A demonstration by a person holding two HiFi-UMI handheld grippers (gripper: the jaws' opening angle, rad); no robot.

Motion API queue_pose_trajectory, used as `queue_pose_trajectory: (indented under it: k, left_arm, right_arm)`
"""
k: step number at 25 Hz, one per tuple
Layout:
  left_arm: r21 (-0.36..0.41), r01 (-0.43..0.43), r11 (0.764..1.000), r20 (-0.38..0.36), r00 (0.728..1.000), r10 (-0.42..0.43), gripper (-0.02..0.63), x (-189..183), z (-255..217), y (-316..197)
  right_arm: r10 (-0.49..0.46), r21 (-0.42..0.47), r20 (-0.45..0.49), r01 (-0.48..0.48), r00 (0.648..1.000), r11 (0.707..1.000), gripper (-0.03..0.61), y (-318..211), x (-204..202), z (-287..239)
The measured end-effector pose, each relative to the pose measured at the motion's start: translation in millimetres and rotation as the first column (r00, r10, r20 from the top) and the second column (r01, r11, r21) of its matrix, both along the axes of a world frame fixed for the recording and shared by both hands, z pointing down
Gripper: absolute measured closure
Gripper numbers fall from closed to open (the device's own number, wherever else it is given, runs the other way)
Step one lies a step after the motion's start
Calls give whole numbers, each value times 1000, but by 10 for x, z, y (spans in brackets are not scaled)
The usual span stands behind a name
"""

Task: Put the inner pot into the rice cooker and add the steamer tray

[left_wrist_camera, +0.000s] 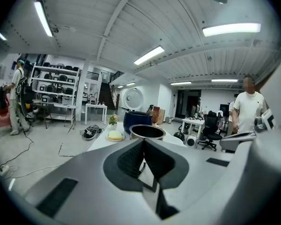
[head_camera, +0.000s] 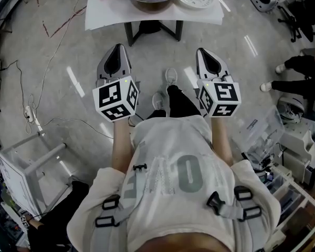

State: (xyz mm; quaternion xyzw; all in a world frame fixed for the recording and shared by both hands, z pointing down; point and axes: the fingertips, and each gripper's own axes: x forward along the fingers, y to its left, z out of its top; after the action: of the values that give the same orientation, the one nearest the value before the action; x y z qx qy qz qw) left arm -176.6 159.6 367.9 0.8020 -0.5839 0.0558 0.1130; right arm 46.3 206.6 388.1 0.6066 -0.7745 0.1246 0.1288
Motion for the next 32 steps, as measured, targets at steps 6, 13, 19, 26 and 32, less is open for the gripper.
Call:
queue_pose_trajectory:
  k: [6, 13, 19, 26, 32]
  left_arm:
    - [4, 12, 1000, -1, 1000, -12, 592, -5, 7, -118]
    - [34, 36, 999, 14, 999, -37, 592, -42, -122, -321]
    - [57, 49, 997, 25, 998, -51, 592, 4, -214, -753]
    - [130, 52, 990, 24, 998, -56, 592, 316, -523, -1684]
    - [215, 54, 975, 42, 997, -65, 592, 619, -836, -2247]
  right_arm:
    - [-25, 17, -3, 25, 1000, 1000, 571, -195, -30, -6]
    - [-25, 62, 13, 24, 1000, 998, 571, -483, 37, -100]
    - [-13, 109, -2, 13, 1000, 994, 571, -958, 226, -236]
    - [4, 209, -16, 0, 1000, 978, 571, -1841, 609, -585]
    - [-7, 278, -19, 12, 1000, 961, 571, -2515, 899, -815]
